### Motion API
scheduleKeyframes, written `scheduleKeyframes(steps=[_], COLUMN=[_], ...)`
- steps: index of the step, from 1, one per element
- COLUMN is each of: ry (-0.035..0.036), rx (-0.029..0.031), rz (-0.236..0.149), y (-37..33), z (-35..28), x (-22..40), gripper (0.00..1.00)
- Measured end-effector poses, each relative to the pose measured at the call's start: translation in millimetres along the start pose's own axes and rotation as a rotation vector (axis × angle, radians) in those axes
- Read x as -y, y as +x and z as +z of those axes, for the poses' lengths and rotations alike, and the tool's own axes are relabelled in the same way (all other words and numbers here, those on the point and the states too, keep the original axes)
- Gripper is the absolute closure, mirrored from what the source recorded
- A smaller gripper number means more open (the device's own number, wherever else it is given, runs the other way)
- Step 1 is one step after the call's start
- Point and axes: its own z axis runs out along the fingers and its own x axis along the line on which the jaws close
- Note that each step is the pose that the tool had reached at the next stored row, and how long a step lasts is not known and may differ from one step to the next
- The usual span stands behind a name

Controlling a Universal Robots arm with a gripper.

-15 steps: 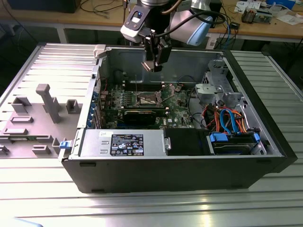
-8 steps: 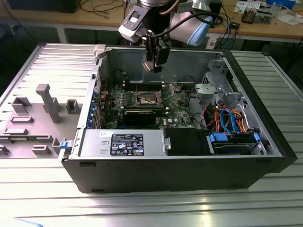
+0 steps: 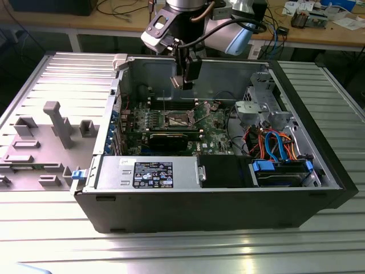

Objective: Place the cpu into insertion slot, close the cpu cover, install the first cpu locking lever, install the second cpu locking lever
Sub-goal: 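Place the cpu into insertion slot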

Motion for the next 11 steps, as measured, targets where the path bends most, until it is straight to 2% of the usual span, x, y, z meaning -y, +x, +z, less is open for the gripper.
scheduleKeyframes(steps=[11], ry=[-0.0001], rx=[-0.0001], rz=[0.000], y=[0.0], z=[0.1], x=[0.0], gripper=[0.45])
